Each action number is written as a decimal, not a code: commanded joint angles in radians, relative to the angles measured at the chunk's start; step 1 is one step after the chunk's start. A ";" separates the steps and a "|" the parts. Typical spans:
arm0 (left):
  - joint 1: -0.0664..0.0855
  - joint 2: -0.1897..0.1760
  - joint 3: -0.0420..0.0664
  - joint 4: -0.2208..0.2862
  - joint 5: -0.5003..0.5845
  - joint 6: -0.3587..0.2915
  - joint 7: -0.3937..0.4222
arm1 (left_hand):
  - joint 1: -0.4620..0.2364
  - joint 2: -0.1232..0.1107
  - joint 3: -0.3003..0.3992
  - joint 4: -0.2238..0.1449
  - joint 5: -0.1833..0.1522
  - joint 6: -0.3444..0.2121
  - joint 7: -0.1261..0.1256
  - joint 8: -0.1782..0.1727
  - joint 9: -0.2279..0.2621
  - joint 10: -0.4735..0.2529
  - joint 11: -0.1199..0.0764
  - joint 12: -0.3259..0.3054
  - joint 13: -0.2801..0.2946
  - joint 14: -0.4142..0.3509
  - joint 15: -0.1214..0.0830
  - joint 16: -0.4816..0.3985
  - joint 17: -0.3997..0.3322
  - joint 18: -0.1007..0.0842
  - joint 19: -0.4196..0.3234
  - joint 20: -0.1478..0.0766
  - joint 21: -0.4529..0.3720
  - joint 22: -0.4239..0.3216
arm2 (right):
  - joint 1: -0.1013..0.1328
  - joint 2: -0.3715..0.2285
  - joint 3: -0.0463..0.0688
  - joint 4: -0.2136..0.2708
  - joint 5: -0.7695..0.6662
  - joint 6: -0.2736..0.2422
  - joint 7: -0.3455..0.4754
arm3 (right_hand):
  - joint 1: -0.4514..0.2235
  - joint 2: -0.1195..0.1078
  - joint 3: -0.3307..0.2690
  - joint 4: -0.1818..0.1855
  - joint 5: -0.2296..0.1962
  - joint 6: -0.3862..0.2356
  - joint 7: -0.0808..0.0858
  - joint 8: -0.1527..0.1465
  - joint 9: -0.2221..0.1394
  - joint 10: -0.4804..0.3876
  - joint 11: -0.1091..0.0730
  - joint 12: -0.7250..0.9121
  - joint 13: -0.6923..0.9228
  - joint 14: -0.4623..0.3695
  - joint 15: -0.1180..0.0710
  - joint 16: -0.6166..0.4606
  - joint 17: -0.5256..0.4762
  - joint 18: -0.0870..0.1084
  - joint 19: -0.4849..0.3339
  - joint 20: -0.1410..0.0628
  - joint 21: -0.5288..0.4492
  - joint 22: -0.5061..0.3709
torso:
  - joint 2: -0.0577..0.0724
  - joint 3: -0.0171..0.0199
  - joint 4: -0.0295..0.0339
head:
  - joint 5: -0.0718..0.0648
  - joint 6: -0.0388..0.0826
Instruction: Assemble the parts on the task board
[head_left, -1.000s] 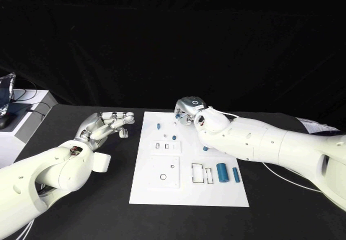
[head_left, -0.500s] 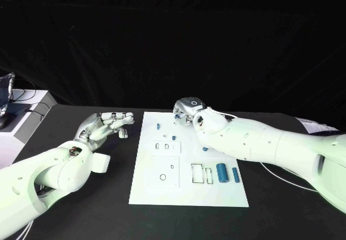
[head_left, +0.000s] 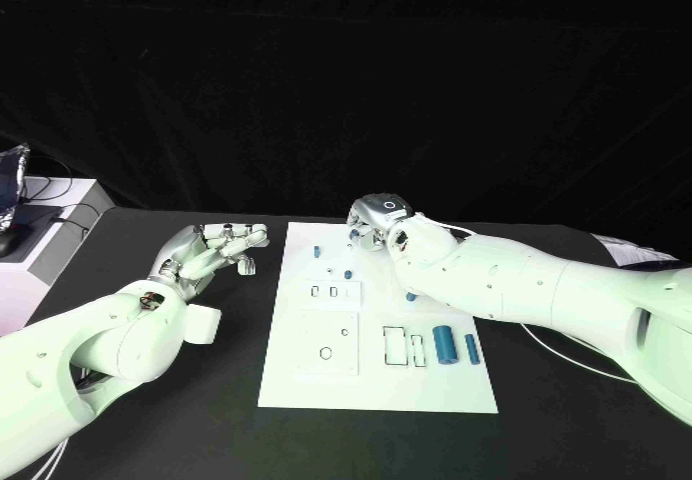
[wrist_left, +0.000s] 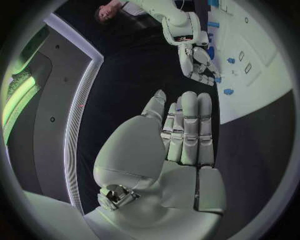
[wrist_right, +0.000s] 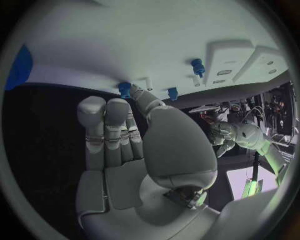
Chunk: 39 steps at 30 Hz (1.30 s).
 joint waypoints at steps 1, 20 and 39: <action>0.001 0.002 0.001 0.000 -0.003 0.017 0.005 | -0.005 -0.005 0.004 0.001 0.004 -0.004 0.001 0.001 0.000 -0.007 0.000 0.003 0.000 -0.006 -0.003 0.003 -0.001 0.010 -0.005 0.000 0.004 -0.001 | 0.000 -0.013 0.000 0.018 -0.002 -0.018 0.006 | 0.009 -0.002 -0.011 0.001 -0.003 -0.003 0.001 0.000 -0.001 -0.010 0.001 -0.003 -0.001 0.001 0.006 -0.005 -0.002 0.013 0.030 0.005 -0.010 0.078 | -0.001 0.0007 0.0006 | -0.001 0.002; 0.000 -0.009 0.001 -0.004 -0.003 0.024 0.016 | -0.007 -0.008 0.004 0.002 0.004 -0.005 -0.001 0.002 0.000 -0.022 0.004 0.003 0.000 -0.009 0.000 0.004 -0.009 0.012 -0.008 0.003 0.006 -0.004 | 0.020 -0.321 0.027 0.296 0.383 0.035 0.104 | 0.041 0.023 -0.242 0.001 0.081 -0.058 0.019 0.006 0.000 0.074 -0.084 0.609 0.678 0.001 -0.053 0.056 0.061 -0.061 0.053 -0.063 0.195 0.119 | 0.001 0.0066 -0.0208 | -0.006 0.024; -0.001 -0.008 0.001 -0.010 -0.003 0.031 0.015 | -0.006 -0.006 0.006 0.001 0.004 -0.005 -0.007 0.001 0.000 -0.012 -0.001 0.002 -0.001 -0.007 -0.003 0.006 -0.012 0.012 -0.008 0.002 0.009 -0.006 | 0.026 -0.341 0.028 0.203 0.446 0.143 0.052 | 0.008 -0.004 -0.229 0.034 0.117 -0.070 0.026 0.010 0.003 0.146 -0.060 1.034 1.217 0.008 -0.023 0.182 0.392 -0.065 0.042 -0.025 0.518 0.165 | 0.004 0.0112 -0.0214 | -0.013 0.021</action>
